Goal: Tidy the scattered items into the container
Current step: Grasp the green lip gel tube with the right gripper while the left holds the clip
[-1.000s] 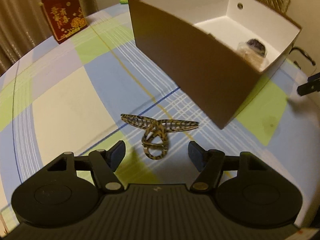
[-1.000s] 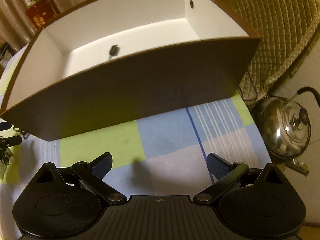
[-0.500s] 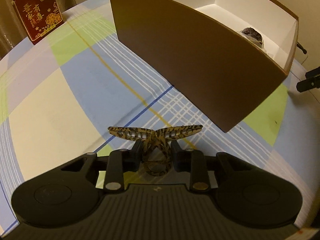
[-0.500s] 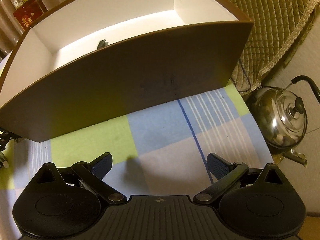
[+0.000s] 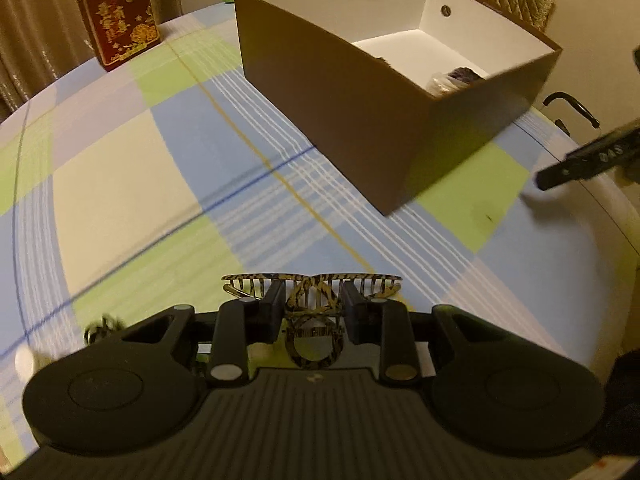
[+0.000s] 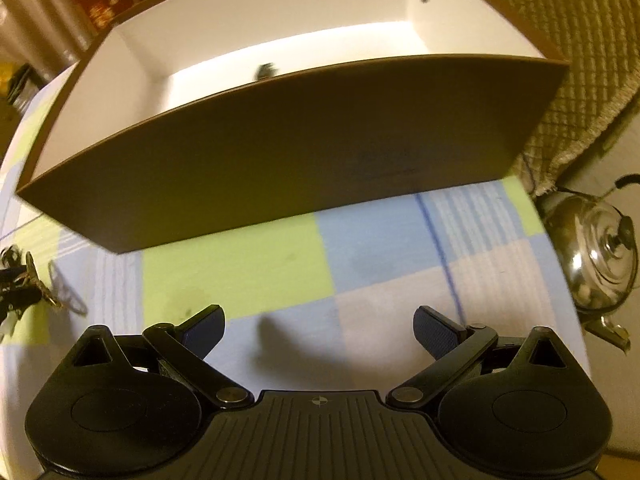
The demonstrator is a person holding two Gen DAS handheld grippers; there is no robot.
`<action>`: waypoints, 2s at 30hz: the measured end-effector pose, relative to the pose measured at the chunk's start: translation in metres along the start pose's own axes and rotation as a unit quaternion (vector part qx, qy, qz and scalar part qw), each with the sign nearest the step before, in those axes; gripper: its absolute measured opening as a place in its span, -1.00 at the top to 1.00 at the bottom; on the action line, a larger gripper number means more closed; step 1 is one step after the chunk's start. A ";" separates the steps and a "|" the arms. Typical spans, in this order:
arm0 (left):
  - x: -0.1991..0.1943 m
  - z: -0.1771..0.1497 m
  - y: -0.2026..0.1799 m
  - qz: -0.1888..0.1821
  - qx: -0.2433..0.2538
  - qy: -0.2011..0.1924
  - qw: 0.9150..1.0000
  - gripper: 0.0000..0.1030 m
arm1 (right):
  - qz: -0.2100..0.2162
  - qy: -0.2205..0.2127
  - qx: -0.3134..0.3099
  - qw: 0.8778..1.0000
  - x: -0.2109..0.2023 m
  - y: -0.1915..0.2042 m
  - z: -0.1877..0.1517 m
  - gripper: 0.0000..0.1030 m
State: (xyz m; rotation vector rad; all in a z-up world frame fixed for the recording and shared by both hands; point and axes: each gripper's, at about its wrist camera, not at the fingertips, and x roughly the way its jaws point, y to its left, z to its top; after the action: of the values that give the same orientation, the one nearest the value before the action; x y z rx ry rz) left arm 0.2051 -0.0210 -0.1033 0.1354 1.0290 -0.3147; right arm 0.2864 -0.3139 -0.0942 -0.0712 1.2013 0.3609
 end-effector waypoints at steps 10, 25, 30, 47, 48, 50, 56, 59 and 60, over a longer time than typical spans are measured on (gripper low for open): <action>-0.066 -0.048 -0.002 0.027 -0.050 -0.022 0.998 0.51 | 0.056 0.005 -0.064 0.996 0.003 0.052 -0.014 -0.91; -0.126 -0.106 0.043 0.102 -0.129 -0.039 0.986 0.51 | 0.174 -0.026 -0.293 0.940 0.018 0.191 -0.032 -0.58; -0.132 -0.117 0.058 0.116 -0.151 -0.040 0.981 0.51 | 0.201 -0.023 -0.336 0.920 0.041 0.218 -0.032 -0.16; -0.128 -0.121 0.086 0.129 -0.191 -0.036 0.972 0.51 | 0.175 -0.044 -0.460 0.869 0.086 0.278 -0.023 0.77; -0.127 -0.121 0.086 0.129 -0.192 -0.035 0.972 0.51 | 0.170 -0.044 -0.461 0.870 0.085 0.275 -0.024 0.77; -0.126 -0.121 0.086 0.129 -0.192 -0.033 0.972 0.51 | 0.158 -0.037 -0.453 0.877 0.081 0.269 -0.027 0.77; -0.123 -0.119 0.084 0.121 -0.189 -0.032 0.974 0.51 | 0.155 0.009 -0.395 0.905 0.063 0.233 -0.040 0.70; -0.120 -0.117 0.082 0.117 -0.187 -0.031 0.975 0.51 | 0.149 0.002 -0.381 0.913 0.058 0.226 -0.044 0.46; -0.119 -0.116 0.082 0.116 -0.187 -0.030 0.975 0.51 | 0.151 0.000 -0.377 0.914 0.058 0.226 -0.043 0.40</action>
State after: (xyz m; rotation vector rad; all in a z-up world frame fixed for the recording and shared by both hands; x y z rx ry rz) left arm 0.0792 0.1094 -0.0637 -0.0936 0.9838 0.0889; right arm 0.1957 -0.0985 -0.1331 -0.5587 1.0127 1.0877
